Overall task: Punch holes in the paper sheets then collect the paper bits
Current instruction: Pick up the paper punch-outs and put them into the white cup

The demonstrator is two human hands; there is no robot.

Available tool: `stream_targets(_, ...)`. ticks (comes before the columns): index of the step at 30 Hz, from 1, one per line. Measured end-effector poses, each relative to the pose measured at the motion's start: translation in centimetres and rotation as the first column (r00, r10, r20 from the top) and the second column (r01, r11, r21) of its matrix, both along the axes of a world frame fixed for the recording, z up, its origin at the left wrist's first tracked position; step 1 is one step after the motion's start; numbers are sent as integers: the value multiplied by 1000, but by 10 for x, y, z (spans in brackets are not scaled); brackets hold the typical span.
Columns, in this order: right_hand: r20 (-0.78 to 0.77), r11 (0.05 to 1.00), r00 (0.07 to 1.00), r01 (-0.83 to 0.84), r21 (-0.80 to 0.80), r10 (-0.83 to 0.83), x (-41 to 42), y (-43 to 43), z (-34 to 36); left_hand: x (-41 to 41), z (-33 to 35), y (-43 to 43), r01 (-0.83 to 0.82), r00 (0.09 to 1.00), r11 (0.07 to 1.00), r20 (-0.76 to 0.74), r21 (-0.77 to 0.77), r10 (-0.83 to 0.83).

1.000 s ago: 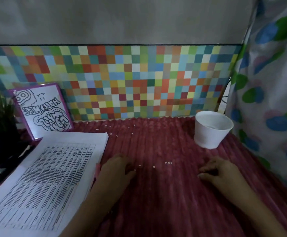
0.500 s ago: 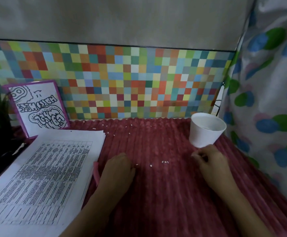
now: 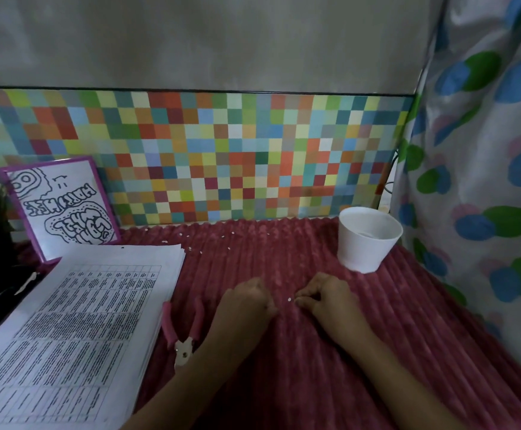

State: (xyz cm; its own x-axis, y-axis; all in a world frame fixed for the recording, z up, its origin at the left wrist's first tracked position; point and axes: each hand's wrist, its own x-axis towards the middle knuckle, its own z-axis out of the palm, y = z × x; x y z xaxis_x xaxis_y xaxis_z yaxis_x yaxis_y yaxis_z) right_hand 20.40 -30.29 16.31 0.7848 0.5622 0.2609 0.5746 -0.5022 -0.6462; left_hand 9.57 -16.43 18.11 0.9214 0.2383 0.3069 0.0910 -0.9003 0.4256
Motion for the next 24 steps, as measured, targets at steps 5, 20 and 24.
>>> stream_targets(5, 137, 996, 991, 22, -90, -10, 1, 4, -6, 2, 2, 0, -64, 998, 997, -29, -43, 63)
stream_targets(20, 133, 999, 991, -17, -51, 24, -5, 3, -9, 5, 7, 10, -12, 999, 998, 53, 65, 9)
stream_targets(24, 109, 1000, 994, 7, 0, -7, -3, 3, -11, -8, 8, 36, -52, 985, 999, 164, -6, 52)
